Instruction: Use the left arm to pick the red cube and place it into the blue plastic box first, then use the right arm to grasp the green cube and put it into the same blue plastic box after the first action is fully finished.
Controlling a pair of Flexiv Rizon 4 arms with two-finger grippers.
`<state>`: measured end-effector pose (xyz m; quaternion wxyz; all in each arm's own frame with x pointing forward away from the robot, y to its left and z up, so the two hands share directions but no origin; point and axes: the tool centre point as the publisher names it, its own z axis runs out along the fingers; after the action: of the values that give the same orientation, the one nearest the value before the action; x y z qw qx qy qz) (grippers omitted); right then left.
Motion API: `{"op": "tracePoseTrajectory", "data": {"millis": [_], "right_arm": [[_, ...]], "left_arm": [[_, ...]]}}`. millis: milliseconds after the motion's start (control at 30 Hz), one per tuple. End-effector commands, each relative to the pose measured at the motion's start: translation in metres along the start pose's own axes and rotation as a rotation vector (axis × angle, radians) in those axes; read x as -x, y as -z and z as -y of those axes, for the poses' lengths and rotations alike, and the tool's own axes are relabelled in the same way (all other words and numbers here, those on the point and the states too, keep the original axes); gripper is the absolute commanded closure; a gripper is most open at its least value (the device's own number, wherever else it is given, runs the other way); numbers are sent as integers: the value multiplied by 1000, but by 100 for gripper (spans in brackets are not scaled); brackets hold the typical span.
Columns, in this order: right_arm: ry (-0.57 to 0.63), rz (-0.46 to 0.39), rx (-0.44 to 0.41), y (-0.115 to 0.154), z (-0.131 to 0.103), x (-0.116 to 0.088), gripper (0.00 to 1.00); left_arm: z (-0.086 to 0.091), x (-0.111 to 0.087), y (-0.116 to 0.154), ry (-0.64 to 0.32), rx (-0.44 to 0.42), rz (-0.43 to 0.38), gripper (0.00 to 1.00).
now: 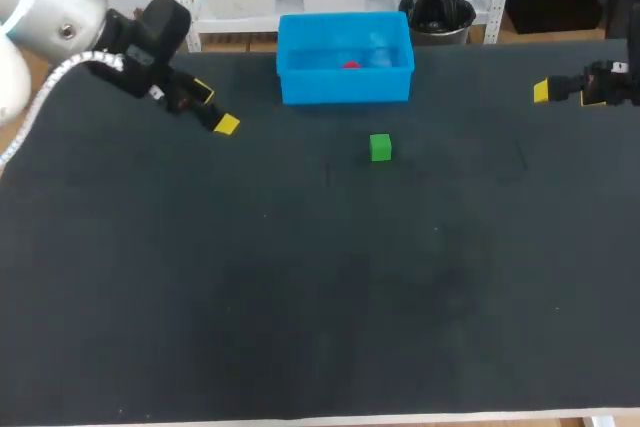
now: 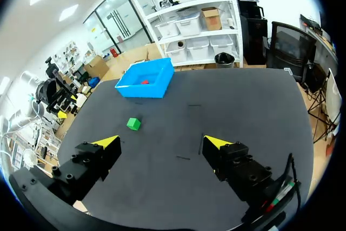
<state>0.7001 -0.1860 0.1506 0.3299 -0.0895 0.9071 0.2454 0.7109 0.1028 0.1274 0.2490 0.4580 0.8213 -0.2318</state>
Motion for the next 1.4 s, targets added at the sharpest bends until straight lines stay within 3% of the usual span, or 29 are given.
{"op": "tracePoseTrajectory", "data": {"millis": [33, 967, 1100, 1400], "right_arm": [[0, 1, 1, -1, 0, 0, 0], [0, 1, 1, -1, 0, 0, 0], [-5, 1, 21, 3, -9, -8, 0], [67, -22, 64, -8, -26, 5, 0]], "left_arm": [[3, -9, 6, -4, 11, 20, 0], [3, -9, 6, -4, 11, 20, 0], [3, -9, 6, -4, 11, 20, 0], [3, -9, 6, -4, 11, 20, 0]]}}
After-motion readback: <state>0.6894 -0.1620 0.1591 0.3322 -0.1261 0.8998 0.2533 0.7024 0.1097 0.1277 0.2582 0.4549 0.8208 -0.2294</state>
